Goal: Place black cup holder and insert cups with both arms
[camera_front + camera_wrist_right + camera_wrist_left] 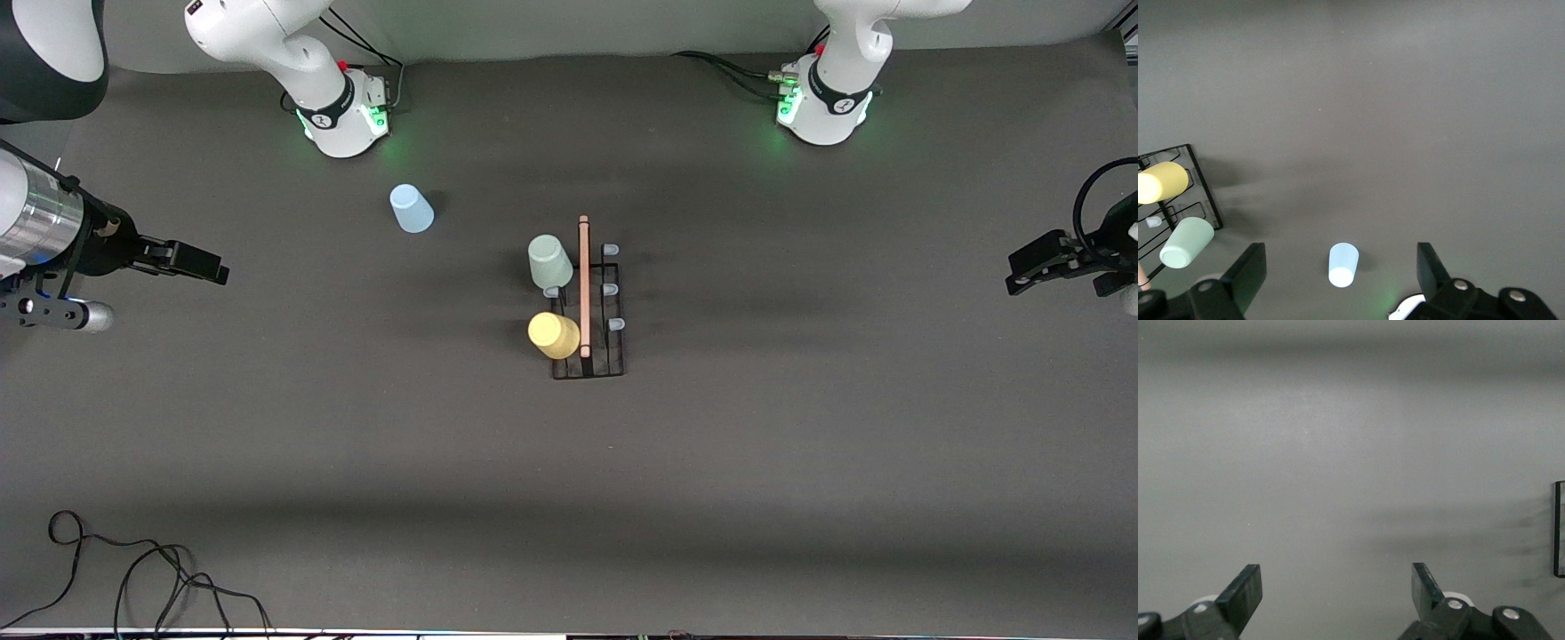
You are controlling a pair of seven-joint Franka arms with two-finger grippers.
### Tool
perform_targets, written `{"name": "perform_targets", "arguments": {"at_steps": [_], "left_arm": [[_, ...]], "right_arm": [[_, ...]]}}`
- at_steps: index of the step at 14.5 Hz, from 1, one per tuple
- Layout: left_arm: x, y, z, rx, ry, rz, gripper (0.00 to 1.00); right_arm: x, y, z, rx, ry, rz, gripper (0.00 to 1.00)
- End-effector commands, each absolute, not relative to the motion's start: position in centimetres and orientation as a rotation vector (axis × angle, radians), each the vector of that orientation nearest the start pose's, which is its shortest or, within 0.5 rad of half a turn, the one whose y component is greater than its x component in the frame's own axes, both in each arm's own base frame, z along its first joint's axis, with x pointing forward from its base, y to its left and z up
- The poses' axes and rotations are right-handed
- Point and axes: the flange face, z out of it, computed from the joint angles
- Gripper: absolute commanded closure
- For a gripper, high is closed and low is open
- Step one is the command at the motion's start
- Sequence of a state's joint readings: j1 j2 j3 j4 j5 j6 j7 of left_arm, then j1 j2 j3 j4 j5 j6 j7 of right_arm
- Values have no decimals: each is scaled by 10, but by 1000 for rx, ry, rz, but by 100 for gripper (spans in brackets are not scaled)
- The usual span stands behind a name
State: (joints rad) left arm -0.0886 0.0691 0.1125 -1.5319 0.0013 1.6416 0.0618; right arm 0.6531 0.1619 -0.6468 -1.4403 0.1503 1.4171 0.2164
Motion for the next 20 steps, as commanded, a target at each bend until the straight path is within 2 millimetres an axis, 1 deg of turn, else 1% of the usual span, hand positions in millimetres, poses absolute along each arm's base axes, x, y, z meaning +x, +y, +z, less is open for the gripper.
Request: {"name": "perform_targets", "arguments": {"at_steps": [1, 2, 5, 6, 10, 11, 13, 16, 18, 20], "left_arm": [[585, 11, 614, -3123, 83, -59, 0], [585, 12, 614, -3123, 80, -64, 0], [585, 12, 615, -3124, 80, -69, 0], [585, 11, 615, -3124, 83, -69, 0], [586, 11, 614, -3125, 83, -72, 0], [586, 11, 613, -3130, 80, -70, 0], [586, 11, 614, -3137, 77, -78, 0], [586, 11, 614, -3137, 77, -78, 0], [586, 11, 615, -3138, 77, -78, 0], [586, 10, 614, -3139, 80, -78, 0]], "right_arm": [[572, 39, 602, -3098, 249, 214, 0], [573, 22, 602, -3092, 251, 214, 0], [572, -3, 603, -3075, 244, 220, 0], [570, 1, 605, -3067, 221, 221, 0], [566, -4, 607, -3058, 215, 218, 0], [563, -2, 608, -3053, 199, 219, 0], [555, -3, 610, -3088, 184, 211, 0], [545, -6, 612, -3086, 185, 186, 0], [544, -12, 607, -3084, 201, 185, 0], [545, -10, 604, -3085, 197, 166, 0]]}}
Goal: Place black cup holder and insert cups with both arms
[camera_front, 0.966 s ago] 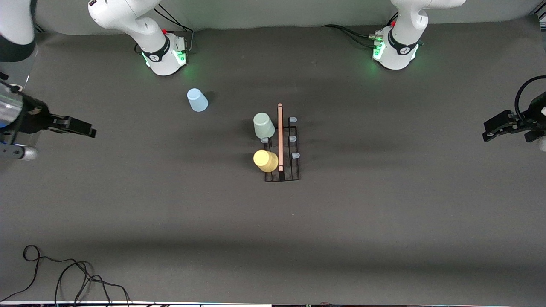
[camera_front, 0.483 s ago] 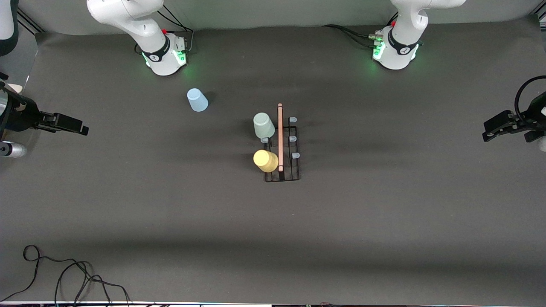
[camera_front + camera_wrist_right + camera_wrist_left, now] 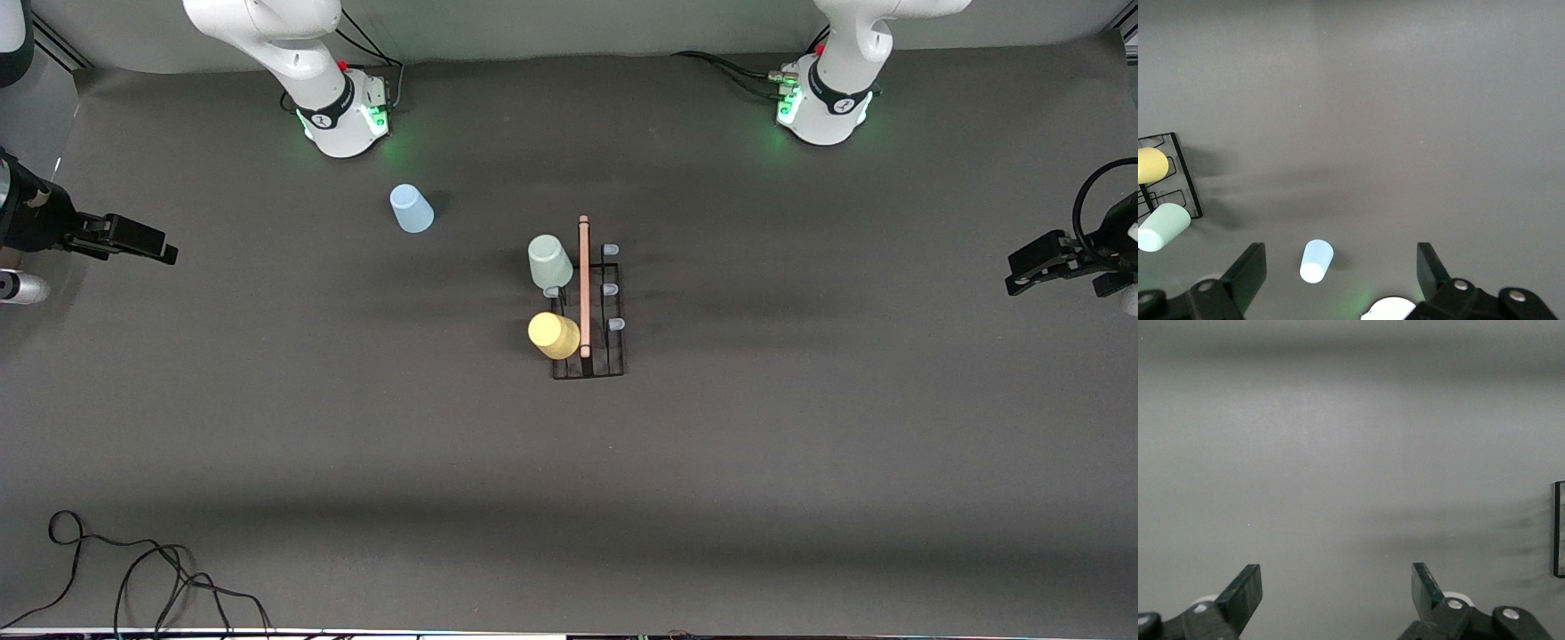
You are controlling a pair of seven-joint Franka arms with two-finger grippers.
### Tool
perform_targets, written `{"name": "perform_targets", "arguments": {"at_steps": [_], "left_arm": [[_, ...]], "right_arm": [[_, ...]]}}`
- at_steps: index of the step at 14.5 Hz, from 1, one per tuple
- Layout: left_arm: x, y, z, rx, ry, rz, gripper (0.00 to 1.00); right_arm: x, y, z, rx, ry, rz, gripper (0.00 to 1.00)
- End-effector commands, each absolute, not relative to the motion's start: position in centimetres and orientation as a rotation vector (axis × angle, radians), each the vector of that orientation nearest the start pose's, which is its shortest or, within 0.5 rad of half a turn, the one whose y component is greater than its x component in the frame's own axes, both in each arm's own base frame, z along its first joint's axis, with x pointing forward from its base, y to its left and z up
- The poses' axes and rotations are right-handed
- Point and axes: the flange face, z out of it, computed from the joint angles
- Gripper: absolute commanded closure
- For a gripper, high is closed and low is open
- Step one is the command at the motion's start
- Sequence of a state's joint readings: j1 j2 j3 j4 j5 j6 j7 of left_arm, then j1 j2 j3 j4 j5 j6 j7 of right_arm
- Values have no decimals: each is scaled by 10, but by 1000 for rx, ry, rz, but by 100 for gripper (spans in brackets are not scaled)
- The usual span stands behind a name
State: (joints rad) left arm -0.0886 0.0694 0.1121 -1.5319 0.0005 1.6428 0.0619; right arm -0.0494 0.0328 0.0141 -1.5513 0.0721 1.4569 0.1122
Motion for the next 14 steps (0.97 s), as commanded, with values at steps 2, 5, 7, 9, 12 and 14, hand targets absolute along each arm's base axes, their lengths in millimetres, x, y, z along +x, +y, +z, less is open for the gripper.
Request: {"name": "perform_targets", "arguments": {"at_steps": [2, 5, 7, 9, 12, 14], "left_arm": [[586, 9, 616, -3137, 82, -83, 0], [586, 11, 614, -3136, 77, -75, 0], [586, 11, 614, -3136, 80, -70, 0], [586, 10, 614, -3136, 80, -73, 0], [586, 10, 614, -3136, 80, -73, 0], [586, 11, 614, -3136, 80, -75, 0]], "right_arm": [[550, -10, 606, -3086, 193, 133, 0], [553, -10, 622, -3082, 203, 74, 0], [554, -9, 633, -3086, 201, 36, 0], [553, -9, 637, -3083, 200, 29, 0], [552, -6, 638, -3085, 193, 32, 0], [551, -5, 638, -3086, 190, 37, 0]]}}
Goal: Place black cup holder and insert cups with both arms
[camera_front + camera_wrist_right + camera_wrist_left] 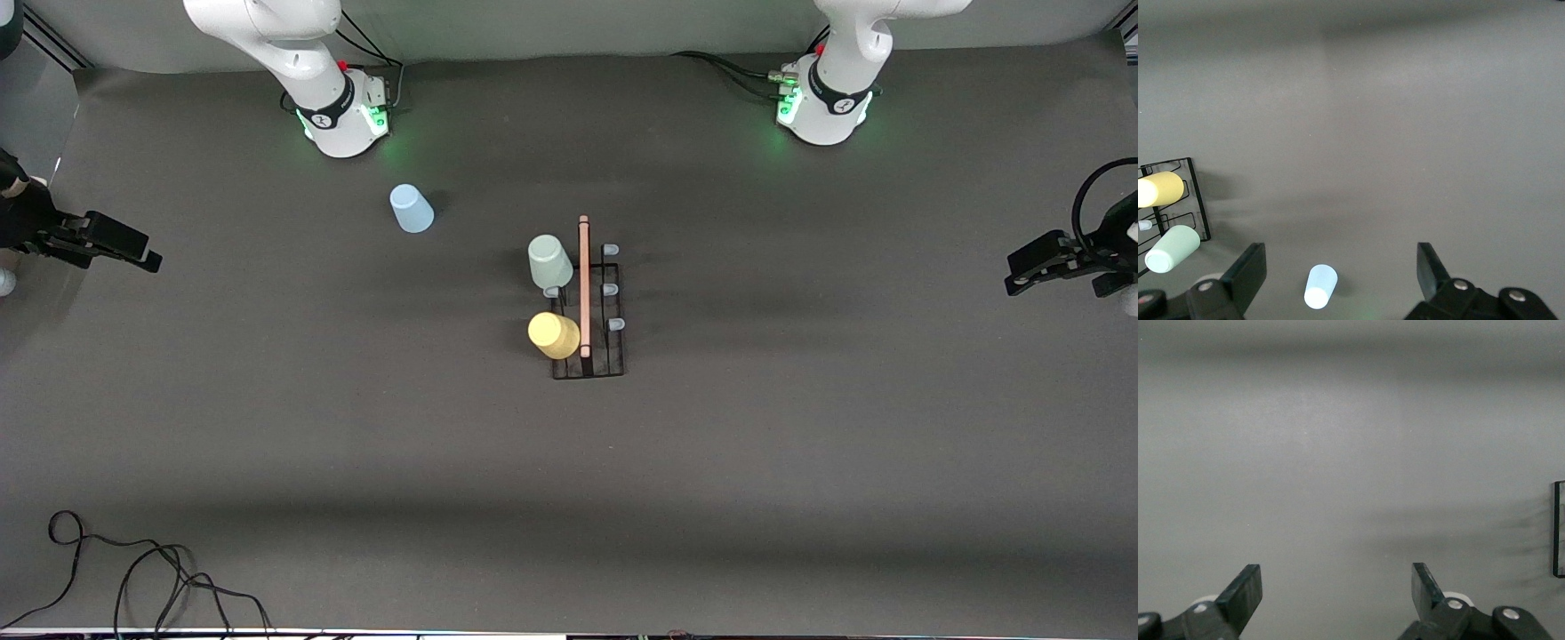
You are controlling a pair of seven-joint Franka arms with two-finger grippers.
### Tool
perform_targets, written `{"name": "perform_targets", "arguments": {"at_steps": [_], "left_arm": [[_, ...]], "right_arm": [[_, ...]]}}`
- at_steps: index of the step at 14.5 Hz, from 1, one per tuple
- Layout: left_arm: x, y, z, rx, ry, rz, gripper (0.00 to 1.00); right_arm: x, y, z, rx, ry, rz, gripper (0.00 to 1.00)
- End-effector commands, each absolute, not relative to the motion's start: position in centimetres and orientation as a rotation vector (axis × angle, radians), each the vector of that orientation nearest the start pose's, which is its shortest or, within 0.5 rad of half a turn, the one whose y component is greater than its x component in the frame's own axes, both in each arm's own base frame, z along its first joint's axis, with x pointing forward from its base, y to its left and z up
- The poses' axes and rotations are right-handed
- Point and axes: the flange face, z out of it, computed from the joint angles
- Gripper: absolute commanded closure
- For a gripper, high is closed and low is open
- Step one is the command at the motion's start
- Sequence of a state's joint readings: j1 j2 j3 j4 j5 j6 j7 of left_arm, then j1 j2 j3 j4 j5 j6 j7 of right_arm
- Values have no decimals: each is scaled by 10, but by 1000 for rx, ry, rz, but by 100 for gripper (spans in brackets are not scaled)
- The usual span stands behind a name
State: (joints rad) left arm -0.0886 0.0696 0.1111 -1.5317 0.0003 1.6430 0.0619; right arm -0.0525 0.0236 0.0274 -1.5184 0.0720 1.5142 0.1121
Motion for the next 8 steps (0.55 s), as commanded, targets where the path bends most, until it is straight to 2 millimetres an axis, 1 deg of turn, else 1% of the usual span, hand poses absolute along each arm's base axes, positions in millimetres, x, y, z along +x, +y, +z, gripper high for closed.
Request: {"name": "perform_targets", "arguments": {"at_steps": [1, 4, 8], "left_arm": [[586, 11, 614, -3136, 80, -75, 0], [586, 10, 615, -3133, 80, -82, 0], [587, 10, 615, -3135, 80, -85, 0]], "right_arm": [[551, -5, 638, -3087, 190, 39, 0], [552, 1, 636, -3088, 174, 49, 0], [552, 0, 636, -3088, 176, 51, 0]]}}
